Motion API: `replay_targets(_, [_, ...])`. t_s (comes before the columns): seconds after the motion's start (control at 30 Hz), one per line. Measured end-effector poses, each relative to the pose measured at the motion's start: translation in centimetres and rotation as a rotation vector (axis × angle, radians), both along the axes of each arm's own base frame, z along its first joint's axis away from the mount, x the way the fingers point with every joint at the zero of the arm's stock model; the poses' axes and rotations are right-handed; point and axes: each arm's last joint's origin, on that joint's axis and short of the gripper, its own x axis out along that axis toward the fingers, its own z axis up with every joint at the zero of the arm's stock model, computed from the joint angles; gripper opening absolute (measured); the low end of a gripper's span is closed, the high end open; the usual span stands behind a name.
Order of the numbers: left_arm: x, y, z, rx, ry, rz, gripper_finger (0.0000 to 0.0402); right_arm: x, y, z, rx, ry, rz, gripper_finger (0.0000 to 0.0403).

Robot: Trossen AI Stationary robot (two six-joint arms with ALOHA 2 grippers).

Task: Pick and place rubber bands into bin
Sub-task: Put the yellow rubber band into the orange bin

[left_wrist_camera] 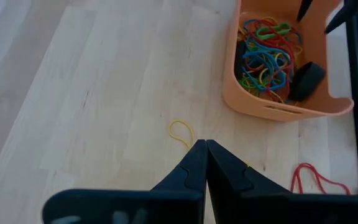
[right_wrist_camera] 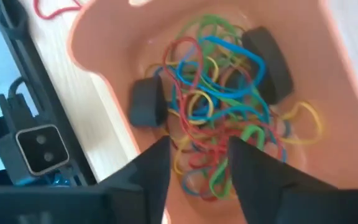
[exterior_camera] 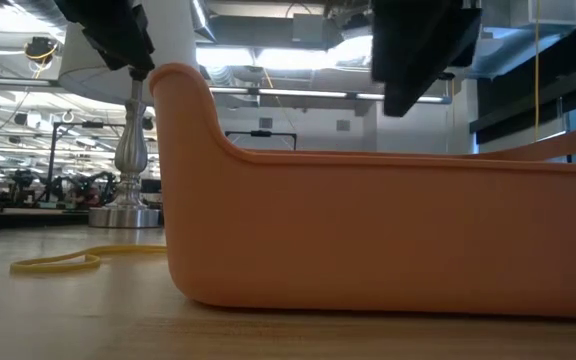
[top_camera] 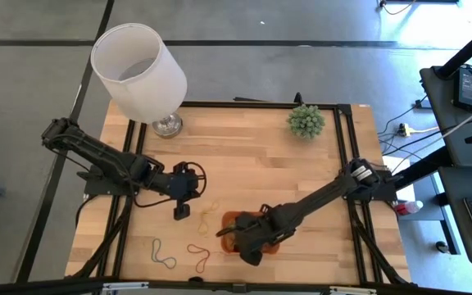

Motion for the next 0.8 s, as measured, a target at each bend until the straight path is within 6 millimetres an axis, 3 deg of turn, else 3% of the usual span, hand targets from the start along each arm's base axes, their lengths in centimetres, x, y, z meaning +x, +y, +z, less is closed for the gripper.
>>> replay_targets(0.2, [0.1,0.1,-0.1,-0.139,0.037,0.030,0.0028,-2.1,-0.6,2.2,-0.048,0.054,0.044,0.0200])
replay_targets(0.43, [0.8,0.1,-1.0,-0.122,0.060,0.123,0.0103,-7.6,-0.5,4.8,-0.222,0.108,0.085,0.0188])
replay_targets(0.6, [1.3,0.5,-1.5,-0.055,0.017,0.300,0.0131,-13.1,-1.3,4.1,-0.223,0.117,0.033,0.0170])
replay_targets(0.8, [2.8,-0.6,-4.0,0.100,0.077,0.206,0.0134,-19.2,-2.6,1.8,-0.128,0.060,-0.043,0.0157])
